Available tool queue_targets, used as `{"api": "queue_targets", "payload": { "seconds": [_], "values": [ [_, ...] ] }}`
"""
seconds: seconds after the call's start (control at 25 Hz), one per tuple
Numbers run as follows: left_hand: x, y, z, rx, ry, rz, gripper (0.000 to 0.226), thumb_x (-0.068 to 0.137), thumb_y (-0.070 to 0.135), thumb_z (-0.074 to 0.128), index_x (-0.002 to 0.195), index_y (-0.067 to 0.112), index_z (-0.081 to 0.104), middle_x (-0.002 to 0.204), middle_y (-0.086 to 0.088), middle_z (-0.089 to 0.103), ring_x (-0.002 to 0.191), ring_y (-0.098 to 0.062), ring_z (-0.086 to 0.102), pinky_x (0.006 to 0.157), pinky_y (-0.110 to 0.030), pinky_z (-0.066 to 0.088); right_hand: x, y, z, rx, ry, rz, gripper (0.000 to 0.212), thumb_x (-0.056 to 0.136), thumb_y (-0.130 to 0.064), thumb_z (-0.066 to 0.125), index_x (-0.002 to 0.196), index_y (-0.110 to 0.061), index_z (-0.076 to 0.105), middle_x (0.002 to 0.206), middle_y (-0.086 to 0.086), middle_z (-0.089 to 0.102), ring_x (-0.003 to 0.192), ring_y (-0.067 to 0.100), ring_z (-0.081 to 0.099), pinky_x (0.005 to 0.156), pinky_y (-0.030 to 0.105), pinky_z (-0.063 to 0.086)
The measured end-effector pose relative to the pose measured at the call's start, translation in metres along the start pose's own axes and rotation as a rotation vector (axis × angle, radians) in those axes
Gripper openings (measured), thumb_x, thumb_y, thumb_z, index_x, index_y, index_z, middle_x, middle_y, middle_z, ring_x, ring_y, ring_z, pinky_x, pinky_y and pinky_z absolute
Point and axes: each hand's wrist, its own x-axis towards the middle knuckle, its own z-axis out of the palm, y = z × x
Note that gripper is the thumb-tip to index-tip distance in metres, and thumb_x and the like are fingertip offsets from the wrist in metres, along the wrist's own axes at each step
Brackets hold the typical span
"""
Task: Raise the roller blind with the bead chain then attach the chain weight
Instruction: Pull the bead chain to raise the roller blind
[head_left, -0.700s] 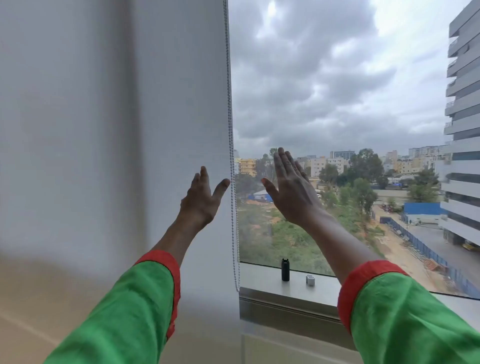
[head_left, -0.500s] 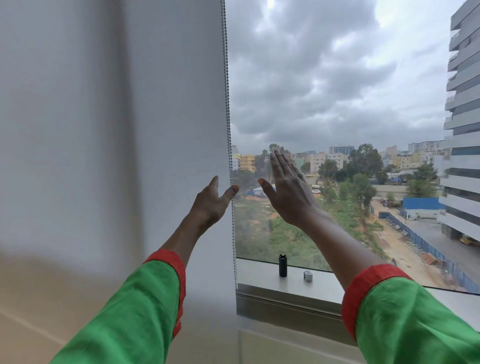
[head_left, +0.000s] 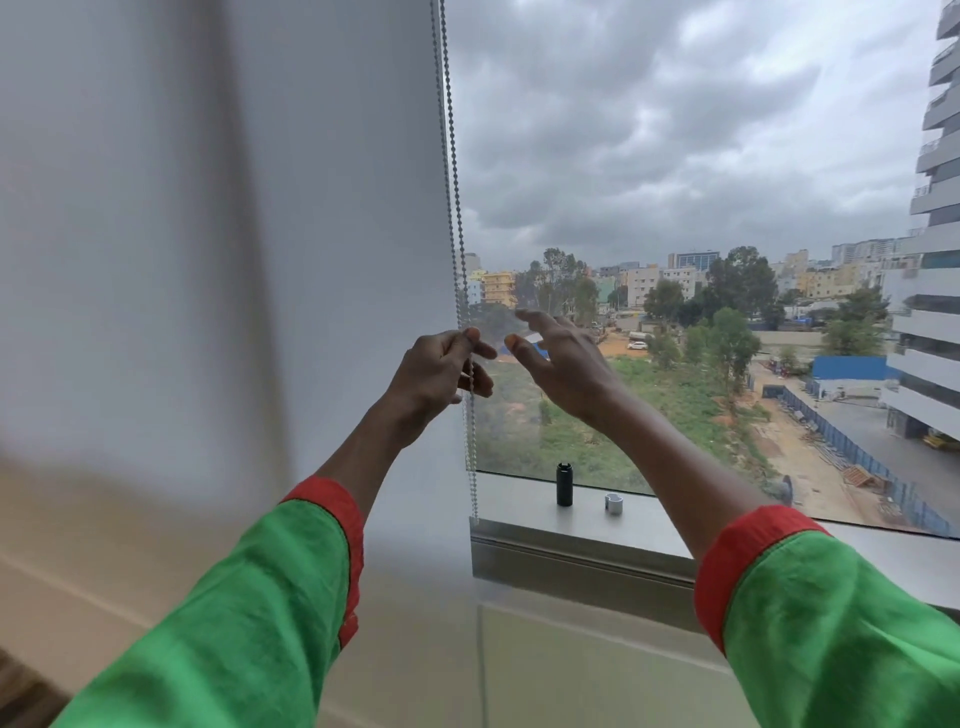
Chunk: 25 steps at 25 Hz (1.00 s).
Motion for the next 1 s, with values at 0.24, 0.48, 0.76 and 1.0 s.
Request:
{"api": "queue_targets", "payload": {
  "seconds": [0.24,0.48,0.76,1.0],
  "values": [
    [-0.024,-0.001,-0.003,-0.181,0.052,0.003,0.034,0.101,0.030,0.034,0.083,0.014,0.058,0.068,-0.007,0.061,0.061,-0.014,0.064,0.071,-0.038,0.057,-0.008,-0.033,0.012,0.164,-0.043,-0.035,0.041,0.095,-0.036,0.046,0.128,-0.011,0.052,0.119,0.012,0.065,0.112,0.022,0.060,0.085,0.028,0.042],
    [-0.046,-0.008,-0.003,-0.221,0.073,0.033,0.033,0.101,0.030,0.033,0.082,0.013,0.055,0.070,-0.005,0.054,0.057,-0.014,0.053,0.063,-0.033,0.056,-0.005,-0.064,0.020,0.554,-0.038,0.036,0.035,0.098,-0.028,0.040,0.100,-0.001,0.062,0.093,0.016,0.065,0.086,0.027,0.063,0.082,0.041,0.051],
    [-0.058,-0.011,-0.007,-0.162,0.077,0.090,0.038,0.100,0.033,0.034,0.091,0.004,0.056,0.065,-0.003,0.058,0.055,-0.008,0.061,0.067,-0.033,0.058,-0.001,-0.095,0.019,1.225,-0.012,0.124,0.024,0.094,-0.016,0.050,0.095,-0.001,0.068,0.059,0.002,0.058,0.044,0.011,0.043,0.045,0.022,0.037],
    [-0.066,-0.012,-0.006,-0.082,0.038,0.127,0.038,0.099,0.034,0.036,0.099,0.003,0.059,0.067,-0.003,0.063,0.066,-0.016,0.067,0.072,-0.039,0.059,-0.019,-0.090,0.025,1.342,0.049,0.042,0.022,0.095,-0.015,0.047,0.085,-0.009,0.066,0.046,-0.007,0.045,0.042,0.008,0.024,0.042,0.022,0.019]
  ]
}}
